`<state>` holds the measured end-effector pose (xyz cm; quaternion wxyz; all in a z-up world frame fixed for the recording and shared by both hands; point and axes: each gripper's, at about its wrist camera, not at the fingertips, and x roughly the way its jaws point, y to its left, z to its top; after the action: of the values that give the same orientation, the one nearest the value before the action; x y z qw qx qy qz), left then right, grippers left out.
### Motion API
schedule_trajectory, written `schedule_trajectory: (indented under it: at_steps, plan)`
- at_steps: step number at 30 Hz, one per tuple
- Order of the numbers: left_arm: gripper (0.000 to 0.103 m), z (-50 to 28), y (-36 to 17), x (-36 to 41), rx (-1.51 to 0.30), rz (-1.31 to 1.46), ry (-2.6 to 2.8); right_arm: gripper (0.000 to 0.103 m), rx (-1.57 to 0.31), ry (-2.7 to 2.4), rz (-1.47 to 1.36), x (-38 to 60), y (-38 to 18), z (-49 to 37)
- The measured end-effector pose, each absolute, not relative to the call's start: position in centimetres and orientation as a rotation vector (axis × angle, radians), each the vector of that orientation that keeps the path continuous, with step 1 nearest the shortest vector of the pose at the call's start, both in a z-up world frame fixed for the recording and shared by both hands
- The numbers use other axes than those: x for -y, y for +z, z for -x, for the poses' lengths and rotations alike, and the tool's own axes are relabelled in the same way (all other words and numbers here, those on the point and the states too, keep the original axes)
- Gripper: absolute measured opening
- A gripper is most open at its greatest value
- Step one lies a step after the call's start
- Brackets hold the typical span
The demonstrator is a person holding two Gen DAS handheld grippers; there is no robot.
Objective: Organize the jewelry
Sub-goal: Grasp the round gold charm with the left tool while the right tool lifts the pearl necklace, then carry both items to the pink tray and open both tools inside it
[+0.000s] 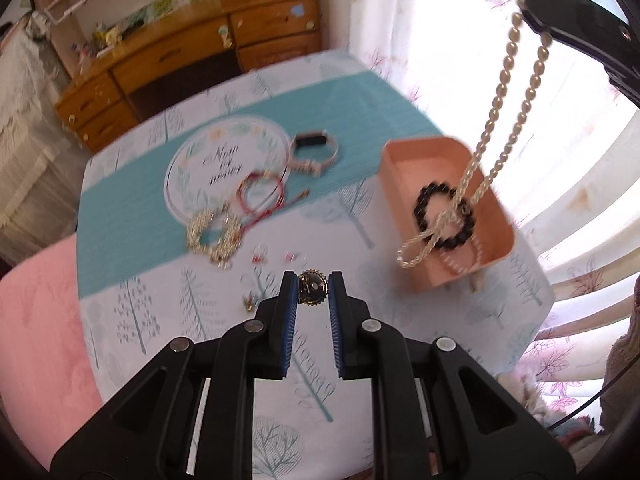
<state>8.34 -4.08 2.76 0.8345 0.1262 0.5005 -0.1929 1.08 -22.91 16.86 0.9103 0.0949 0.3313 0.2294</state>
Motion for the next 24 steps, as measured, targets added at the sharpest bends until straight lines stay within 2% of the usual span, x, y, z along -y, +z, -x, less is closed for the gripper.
schedule_trajectory:
  at_steps: [5,9,24]
  plan:
    - [0.013,-8.8,5.2,7.7,-1.006,-0.244,-0.477,0.005,-0.605,0.377,-0.231,25.9,20.6,-1.2]
    - [0.013,-9.7,5.4,10.7,-0.994,-0.203,-0.536,0.005,-0.596,0.292,-0.241,28.3,21.2,-2.2]
    - [0.013,-16.8,-1.9,19.1,-1.029,-0.234,-0.553,0.005,-0.707,0.039,-0.317,35.5,10.6,-8.4]
